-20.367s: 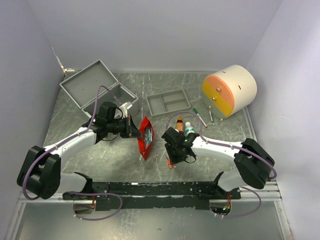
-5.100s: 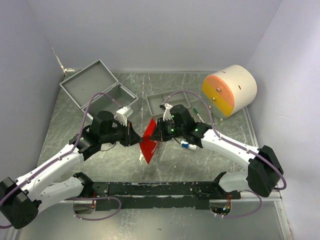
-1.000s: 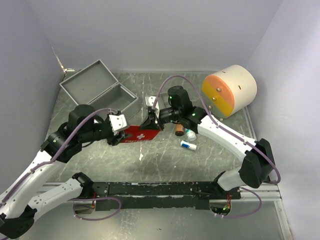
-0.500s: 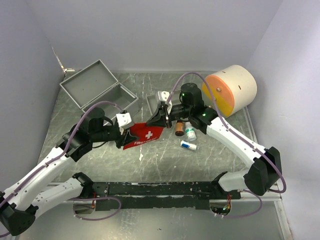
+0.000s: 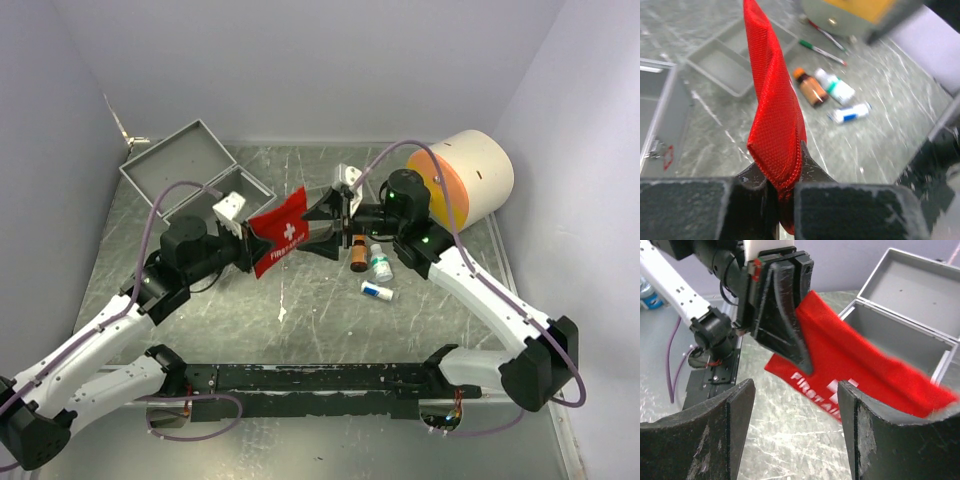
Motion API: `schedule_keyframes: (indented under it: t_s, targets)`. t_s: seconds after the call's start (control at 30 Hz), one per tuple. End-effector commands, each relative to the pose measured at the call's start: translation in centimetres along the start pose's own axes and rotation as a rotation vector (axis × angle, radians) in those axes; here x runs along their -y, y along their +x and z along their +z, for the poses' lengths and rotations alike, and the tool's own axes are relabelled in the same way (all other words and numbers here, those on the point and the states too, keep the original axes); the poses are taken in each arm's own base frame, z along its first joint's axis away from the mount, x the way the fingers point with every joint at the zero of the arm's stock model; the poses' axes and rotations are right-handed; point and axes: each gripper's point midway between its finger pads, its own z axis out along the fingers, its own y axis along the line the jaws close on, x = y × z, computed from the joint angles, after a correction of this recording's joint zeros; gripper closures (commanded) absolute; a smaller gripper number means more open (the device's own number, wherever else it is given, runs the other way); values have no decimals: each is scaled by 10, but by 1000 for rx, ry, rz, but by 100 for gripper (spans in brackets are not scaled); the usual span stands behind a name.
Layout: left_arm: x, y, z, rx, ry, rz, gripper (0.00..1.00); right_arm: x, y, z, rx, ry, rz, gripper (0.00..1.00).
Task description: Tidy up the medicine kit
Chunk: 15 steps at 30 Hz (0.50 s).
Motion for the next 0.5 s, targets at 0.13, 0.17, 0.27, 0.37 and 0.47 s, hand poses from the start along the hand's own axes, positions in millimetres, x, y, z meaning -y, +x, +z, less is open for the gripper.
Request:
schedule_keyframes:
  t_s: [0.13,0.17,0.27,0.37,0.47]
  targets:
    - [-75,-87,-9,213,-479,-219,93,14,-11,-18,46,231,210,34]
    - [-83,-89,-10,202,-495,-238,93,13,-11,-18,51,235,234,35]
    - [-116,-86,-16,166,-538,-321,93,12,5,-19,51,252,307,36]
    - [-137,-82,-26,154,-543,-410,93,11,19,-19,23,260,348,37]
    - [-145,-72,-31,106,-547,-456,93,12,29,-16,-5,256,393,39]
